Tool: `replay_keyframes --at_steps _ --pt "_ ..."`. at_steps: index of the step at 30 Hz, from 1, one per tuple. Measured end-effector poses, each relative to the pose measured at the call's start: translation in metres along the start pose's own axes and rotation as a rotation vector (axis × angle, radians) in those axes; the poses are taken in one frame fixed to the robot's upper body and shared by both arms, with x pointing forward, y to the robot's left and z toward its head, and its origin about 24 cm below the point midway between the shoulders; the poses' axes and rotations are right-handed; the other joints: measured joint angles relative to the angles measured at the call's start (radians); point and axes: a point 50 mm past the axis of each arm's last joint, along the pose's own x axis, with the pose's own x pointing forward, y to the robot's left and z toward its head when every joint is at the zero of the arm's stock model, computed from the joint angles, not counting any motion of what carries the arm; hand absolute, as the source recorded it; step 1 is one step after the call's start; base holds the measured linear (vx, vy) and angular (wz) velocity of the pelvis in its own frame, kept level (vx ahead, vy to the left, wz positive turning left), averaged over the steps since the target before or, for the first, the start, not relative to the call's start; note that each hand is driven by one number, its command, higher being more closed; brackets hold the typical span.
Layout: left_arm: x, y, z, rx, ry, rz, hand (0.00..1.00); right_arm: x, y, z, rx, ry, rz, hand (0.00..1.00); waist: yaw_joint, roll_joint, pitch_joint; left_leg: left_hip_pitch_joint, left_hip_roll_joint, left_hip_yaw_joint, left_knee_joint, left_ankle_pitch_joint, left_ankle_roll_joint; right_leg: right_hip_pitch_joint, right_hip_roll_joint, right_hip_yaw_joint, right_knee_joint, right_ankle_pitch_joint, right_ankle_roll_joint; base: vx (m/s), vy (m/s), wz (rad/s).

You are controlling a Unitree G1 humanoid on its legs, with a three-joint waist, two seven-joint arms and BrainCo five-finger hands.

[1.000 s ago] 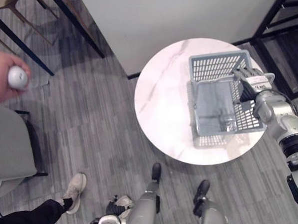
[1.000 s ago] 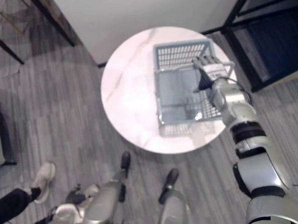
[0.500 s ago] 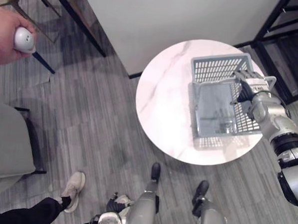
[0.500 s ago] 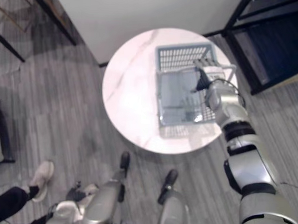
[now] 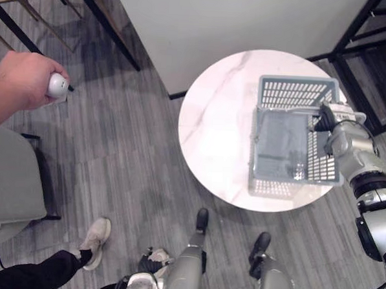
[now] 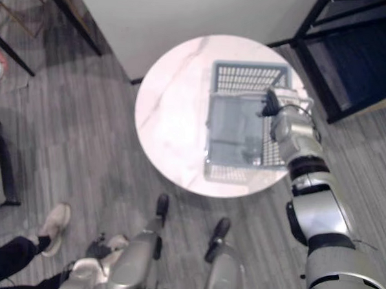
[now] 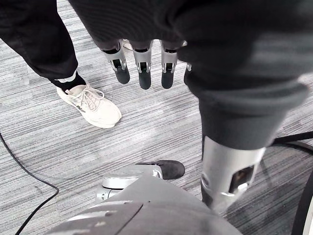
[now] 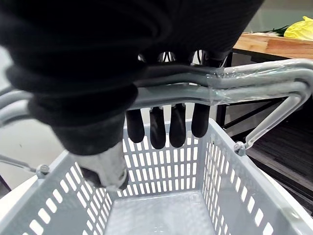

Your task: Pick vegetable in the basket

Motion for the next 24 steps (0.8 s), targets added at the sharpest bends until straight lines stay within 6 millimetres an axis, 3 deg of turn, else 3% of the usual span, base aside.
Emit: replay_keyframes --at_steps 17,24 --pt "0.0000 -0.0041 0.0033 0.003 -0.012 -0.004 0.00 -0.0003 0.0008 -0.0046 0.045 0.037 -0.029 1.00 0.004 0.018 0.009 0.005 -0.001 -0.007 0.001 -0.004 -0.005 0.017 0.002 -0.009 -0.013 0.000 0.000 0.01 -0.011 0.01" --pt "0.0011 -0.0045 0.0074 -0.001 -0.022 -0.003 0.00 -0.0011 0.0030 0.0021 0.080 0.036 -0.038 1.00 0.004 0.018 0.009 0.023 0.000 0.005 0.005 -0.004 -0.005 0.027 0.002 0.002 -0.011 0.000 0.000 0.01 -0.003 -0.03"
